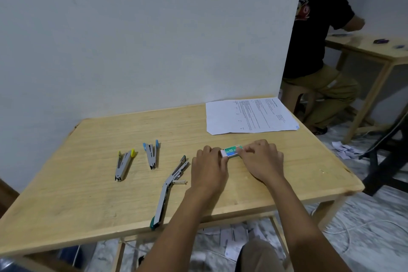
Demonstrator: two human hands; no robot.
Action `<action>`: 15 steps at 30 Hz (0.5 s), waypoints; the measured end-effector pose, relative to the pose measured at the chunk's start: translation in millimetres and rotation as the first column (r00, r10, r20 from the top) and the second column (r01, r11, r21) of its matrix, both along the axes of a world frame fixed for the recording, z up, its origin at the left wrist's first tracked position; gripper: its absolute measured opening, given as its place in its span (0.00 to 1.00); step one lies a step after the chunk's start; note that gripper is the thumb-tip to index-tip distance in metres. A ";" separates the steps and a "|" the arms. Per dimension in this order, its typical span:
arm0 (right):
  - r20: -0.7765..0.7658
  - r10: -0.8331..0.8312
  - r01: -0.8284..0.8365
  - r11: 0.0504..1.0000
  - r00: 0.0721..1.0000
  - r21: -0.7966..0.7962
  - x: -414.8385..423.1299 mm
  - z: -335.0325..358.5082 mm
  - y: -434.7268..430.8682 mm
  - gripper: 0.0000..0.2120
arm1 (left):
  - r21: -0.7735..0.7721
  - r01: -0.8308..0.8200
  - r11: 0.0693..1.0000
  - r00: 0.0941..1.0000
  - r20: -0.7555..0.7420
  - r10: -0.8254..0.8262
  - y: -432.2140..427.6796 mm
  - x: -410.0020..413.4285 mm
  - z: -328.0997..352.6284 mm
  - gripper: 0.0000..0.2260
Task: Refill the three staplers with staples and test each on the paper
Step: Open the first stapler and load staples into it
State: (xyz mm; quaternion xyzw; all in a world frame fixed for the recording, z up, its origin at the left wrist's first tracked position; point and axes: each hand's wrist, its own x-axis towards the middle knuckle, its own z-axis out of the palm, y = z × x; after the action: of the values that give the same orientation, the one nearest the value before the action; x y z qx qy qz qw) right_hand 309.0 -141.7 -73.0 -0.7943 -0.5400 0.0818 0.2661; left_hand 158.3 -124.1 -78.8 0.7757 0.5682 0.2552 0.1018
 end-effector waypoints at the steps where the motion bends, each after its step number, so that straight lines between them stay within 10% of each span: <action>1: 0.001 0.012 -0.012 1.000 1.000 -0.005 0.8 0.2 0.2 0.17 | -0.002 0.002 1.000 1.000 0.027 -0.002 1.7 -0.9 -1.0 0.12; 15: 0.026 0.243 -0.241 0.969 0.970 -0.059 10.1 4.5 -5.1 0.14 | -0.154 0.205 0.967 0.961 0.219 -0.169 8.4 -21.7 6.3 0.11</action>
State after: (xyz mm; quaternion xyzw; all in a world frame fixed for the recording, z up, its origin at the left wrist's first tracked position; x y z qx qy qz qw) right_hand 319.1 -146.8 -68.5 -0.7307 -0.6349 0.1153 0.2229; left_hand 136.6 -115.7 -72.5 0.7837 0.4991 0.2716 0.2509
